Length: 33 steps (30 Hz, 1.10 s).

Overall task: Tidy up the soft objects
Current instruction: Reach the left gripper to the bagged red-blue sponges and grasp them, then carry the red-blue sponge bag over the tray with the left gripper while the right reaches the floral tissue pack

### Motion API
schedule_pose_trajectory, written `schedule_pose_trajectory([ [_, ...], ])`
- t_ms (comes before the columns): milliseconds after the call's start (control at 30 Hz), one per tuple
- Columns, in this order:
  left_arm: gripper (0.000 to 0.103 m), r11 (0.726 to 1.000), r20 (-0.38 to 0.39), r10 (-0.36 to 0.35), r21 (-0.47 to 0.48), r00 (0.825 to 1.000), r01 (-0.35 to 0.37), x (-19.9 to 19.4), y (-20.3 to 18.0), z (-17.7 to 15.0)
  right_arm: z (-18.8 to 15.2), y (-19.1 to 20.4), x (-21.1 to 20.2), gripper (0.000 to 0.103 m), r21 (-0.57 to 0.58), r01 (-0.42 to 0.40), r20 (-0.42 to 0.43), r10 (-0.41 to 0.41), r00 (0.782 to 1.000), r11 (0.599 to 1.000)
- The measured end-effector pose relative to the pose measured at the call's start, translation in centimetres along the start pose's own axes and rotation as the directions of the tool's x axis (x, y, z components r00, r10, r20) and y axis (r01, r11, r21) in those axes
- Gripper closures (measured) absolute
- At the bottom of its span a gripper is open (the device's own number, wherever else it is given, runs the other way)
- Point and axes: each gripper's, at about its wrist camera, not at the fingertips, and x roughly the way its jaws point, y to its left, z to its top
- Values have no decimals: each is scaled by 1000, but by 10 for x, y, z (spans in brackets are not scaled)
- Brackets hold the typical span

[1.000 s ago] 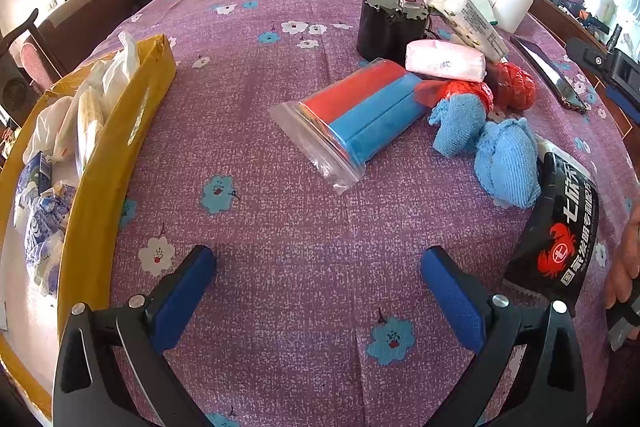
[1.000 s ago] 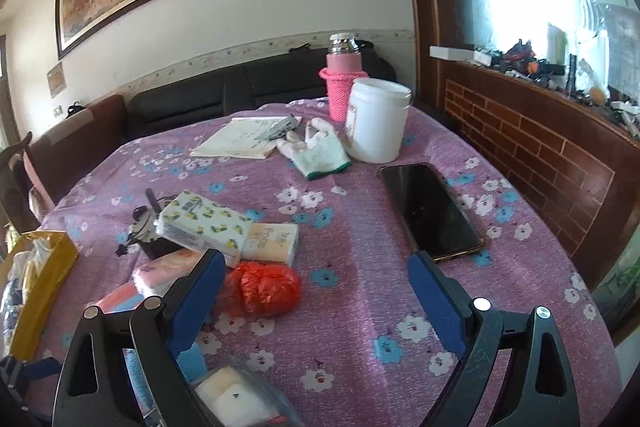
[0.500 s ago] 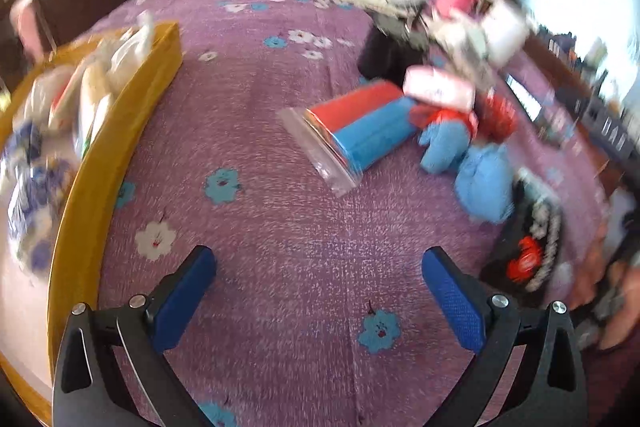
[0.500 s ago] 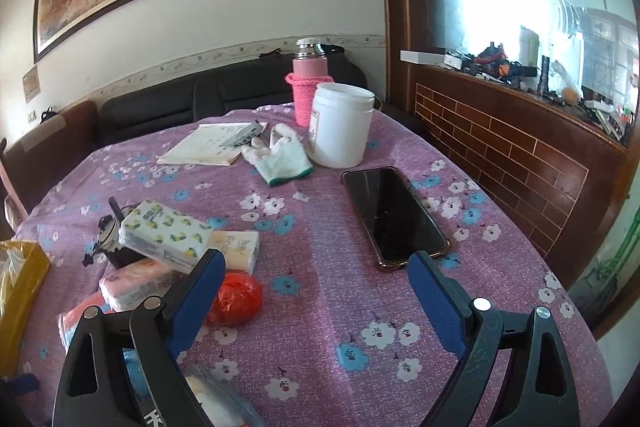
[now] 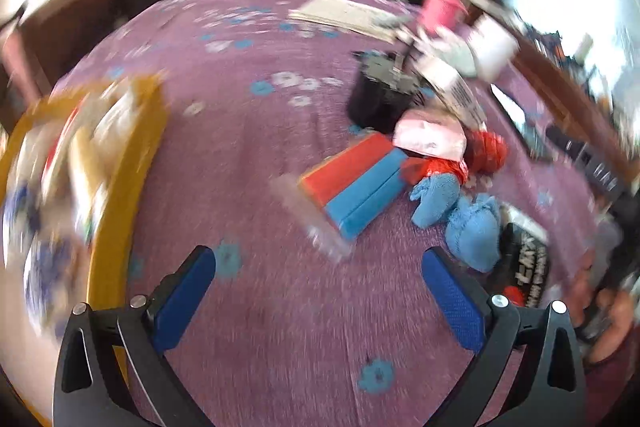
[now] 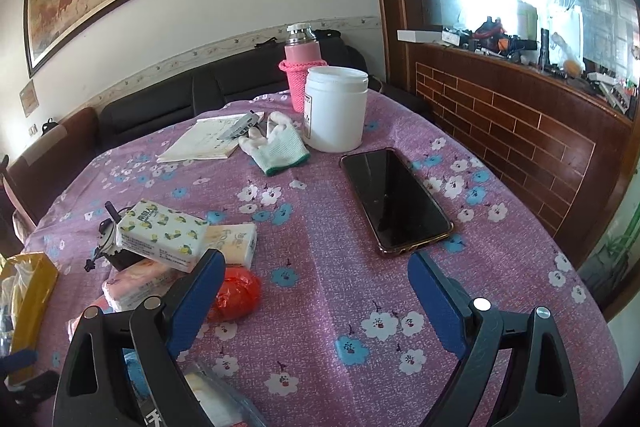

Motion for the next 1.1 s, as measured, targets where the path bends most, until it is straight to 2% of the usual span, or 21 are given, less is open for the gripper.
schedule_pose_trajectory([
  [100,16,998,-19,8,70,1000,-7,21,-4,20,1,-3,0,8,19,-10,-2,10,1000,1000],
  [200,17,995,-20,-26,100,999,28,40,-5,36,2,-7,0,8,42,-17,-2,17,1000,999],
  [267,18,994,-37,-22,110,999,26,54,-9,40,3,-9,1,8,52,-20,-3,21,1000,998],
  [300,23,993,-54,-38,108,998,44,58,-11,39,4,-10,2,8,56,-17,-5,17,1000,998],
  [333,24,992,-50,-23,119,998,29,59,-15,38,4,-11,3,8,60,-16,-8,16,1000,998],
  [367,30,989,-49,-3,151,999,10,59,-22,35,4,-12,4,8,65,-19,-14,19,1000,998],
  [400,44,987,-43,3,163,999,4,57,-26,33,5,-13,5,8,71,-22,-20,24,1000,997],
  [467,55,988,-46,-16,154,999,23,49,-27,29,5,-15,7,8,83,-25,-29,27,999,996],
  [567,61,994,-14,-36,99,999,38,33,-19,22,5,-20,7,8,99,-25,-34,29,999,995],
  [667,61,997,29,-71,31,997,71,11,-5,10,13,-37,2,8,142,-30,-5,31,1000,989],
  [733,61,995,56,-100,-11,993,100,-4,4,0,18,-60,-7,8,219,-34,44,24,999,975],
  [800,61,991,78,-129,-33,989,132,-16,7,-10,18,-84,-10,8,299,-67,60,52,997,952],
  [867,60,987,102,-149,-38,984,154,-27,8,-19,17,-95,-3,8,324,-79,27,75,997,943],
  [1033,60,985,175,-167,-23,970,174,-60,10,-36,16,-85,8,8,278,-63,-52,80,995,958],
  [1100,60,982,188,-179,-30,966,188,-70,15,-41,16,-74,8,8,260,-121,-78,145,986,958],
])
